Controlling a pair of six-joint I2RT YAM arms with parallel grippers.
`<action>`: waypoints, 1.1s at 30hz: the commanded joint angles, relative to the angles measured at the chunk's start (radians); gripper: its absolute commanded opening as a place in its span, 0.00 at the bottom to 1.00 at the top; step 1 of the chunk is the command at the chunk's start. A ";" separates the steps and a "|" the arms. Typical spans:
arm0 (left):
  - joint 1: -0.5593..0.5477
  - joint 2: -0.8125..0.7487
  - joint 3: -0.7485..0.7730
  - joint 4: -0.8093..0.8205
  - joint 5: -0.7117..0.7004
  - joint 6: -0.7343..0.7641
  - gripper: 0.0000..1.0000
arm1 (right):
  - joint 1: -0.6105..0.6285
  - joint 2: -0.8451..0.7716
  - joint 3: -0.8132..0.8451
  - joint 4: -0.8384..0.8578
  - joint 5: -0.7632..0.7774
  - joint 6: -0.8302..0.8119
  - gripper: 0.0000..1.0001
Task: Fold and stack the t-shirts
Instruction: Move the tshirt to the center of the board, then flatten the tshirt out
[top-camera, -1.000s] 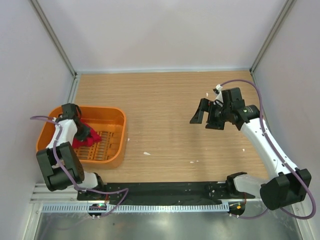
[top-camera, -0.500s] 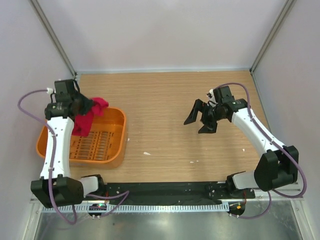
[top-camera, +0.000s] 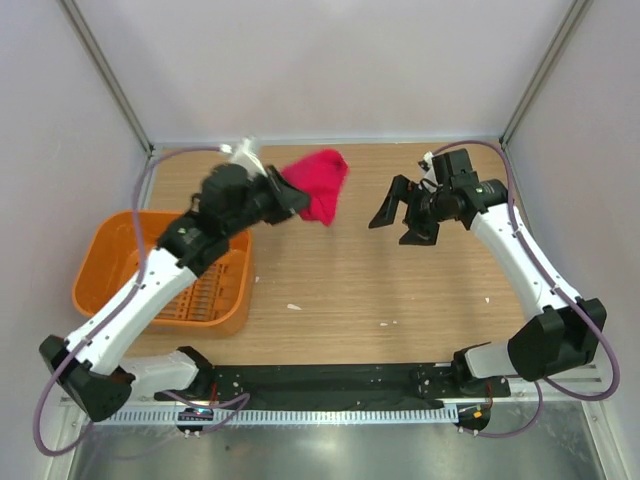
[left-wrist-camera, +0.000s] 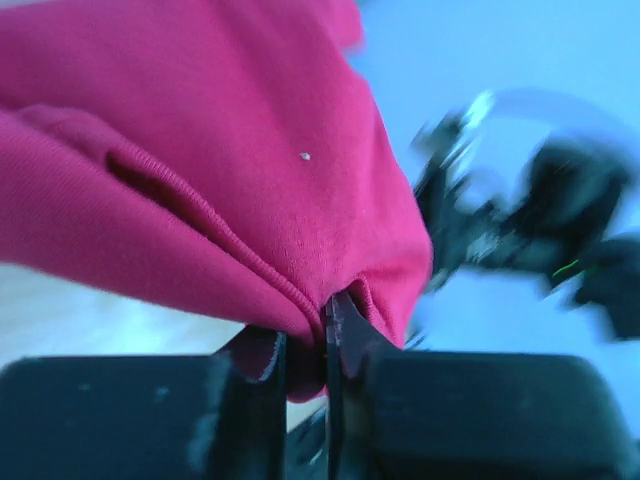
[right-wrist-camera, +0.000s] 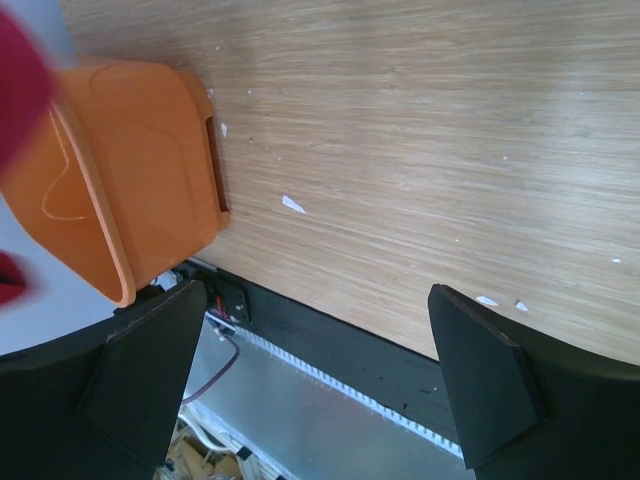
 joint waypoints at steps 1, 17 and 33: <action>-0.217 -0.010 -0.090 -0.050 -0.196 0.098 0.14 | 0.006 -0.019 0.094 -0.054 0.101 -0.070 1.00; -0.256 -0.088 -0.196 -0.417 -0.266 0.215 0.49 | 0.431 -0.133 -0.314 0.077 0.261 0.042 0.54; -0.256 0.017 -0.273 -0.340 0.008 0.216 0.57 | 0.613 0.050 -0.336 0.110 0.472 0.071 0.59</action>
